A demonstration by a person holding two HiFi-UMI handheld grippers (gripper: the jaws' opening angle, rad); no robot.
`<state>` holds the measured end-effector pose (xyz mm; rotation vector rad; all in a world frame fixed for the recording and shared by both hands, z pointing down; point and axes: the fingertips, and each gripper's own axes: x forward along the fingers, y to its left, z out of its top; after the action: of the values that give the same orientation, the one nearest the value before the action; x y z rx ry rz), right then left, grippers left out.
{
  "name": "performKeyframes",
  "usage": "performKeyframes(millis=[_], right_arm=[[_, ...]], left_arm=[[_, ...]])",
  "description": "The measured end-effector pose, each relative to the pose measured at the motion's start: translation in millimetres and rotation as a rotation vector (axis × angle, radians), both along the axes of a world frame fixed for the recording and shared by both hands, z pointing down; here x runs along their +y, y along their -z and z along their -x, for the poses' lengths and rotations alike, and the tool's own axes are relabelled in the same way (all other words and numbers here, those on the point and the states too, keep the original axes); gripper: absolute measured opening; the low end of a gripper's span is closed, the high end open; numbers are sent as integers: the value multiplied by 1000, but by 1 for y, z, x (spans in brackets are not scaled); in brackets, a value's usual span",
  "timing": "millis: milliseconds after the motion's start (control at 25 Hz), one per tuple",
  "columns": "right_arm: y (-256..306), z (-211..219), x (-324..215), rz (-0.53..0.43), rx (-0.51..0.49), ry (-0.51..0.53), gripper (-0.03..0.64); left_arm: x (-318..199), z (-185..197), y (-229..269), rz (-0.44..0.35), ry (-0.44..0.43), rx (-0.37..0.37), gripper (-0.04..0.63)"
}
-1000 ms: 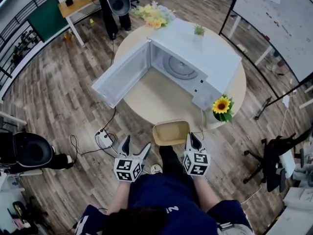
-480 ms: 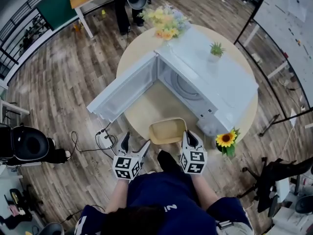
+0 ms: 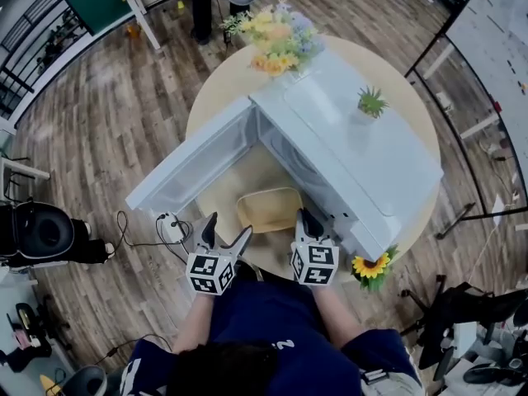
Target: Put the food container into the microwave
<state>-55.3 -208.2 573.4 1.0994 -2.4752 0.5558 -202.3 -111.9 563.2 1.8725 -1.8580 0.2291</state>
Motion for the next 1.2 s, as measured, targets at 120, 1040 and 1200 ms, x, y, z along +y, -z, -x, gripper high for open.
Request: performKeyframes(millis=[120, 1040, 1200], right_arm=[[1, 4, -6, 6, -10, -15, 32], [25, -3, -18, -53, -2, -215, 32], [25, -1, -18, -59, 8, -213, 35]], left_arm=[[-7, 0, -5, 21, -6, 6, 408], [-84, 1, -15, 105, -170, -35, 132], [-89, 10, -24, 173, -126, -5, 55]])
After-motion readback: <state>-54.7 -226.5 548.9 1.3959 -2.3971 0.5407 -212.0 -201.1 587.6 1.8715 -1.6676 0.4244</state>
